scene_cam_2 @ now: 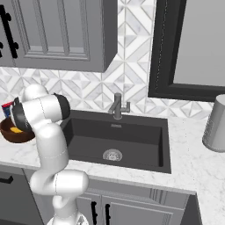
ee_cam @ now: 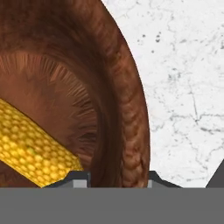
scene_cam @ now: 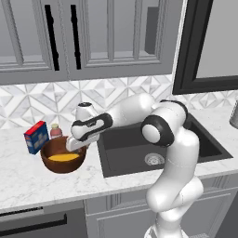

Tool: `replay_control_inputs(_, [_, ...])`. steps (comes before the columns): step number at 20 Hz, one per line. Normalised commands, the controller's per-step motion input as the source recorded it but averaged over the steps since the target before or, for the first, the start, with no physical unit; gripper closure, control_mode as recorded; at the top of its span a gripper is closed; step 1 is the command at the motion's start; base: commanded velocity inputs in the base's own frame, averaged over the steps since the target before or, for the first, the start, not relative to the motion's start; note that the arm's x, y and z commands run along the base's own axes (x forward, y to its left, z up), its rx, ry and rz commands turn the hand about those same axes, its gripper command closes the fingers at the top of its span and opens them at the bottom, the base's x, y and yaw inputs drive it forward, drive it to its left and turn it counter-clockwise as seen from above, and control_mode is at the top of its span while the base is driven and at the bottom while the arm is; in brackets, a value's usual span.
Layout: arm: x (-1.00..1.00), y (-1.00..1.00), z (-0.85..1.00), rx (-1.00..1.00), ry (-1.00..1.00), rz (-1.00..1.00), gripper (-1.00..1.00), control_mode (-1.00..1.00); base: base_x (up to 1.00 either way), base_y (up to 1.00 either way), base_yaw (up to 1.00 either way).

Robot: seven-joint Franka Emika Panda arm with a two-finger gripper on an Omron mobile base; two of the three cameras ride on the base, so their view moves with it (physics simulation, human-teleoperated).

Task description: Pick the corn from the sink and place it in the bowl. Then pick the bowl and place it in the microwave. Then close the microwave door and press the start button.

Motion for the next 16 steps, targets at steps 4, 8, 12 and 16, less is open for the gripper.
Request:
replay_control_inputs(4, [-0.61, -0.06, 0.51, 0.00, -0.06, -0.06, 1.00, -1.00, 0.00, 0.00, 0.00])
replay_control_inputs(8, [-0.31, -0.06, 1.00, 0.00, 0.00, 0.00, 1.00, -1.00, 0.00, 0.00, 0.00])
replay_control_inputs(12, [-0.10, -0.24, 1.00, 0.00, 0.00, 0.00, 1.00, -1.00, 0.00, 0.00, 0.00])
replay_control_inputs(16, [-0.24, -0.35, 0.53, 0.00, 0.04, 0.00, 1.00, -1.00, 0.00, 0.00, 0.00])
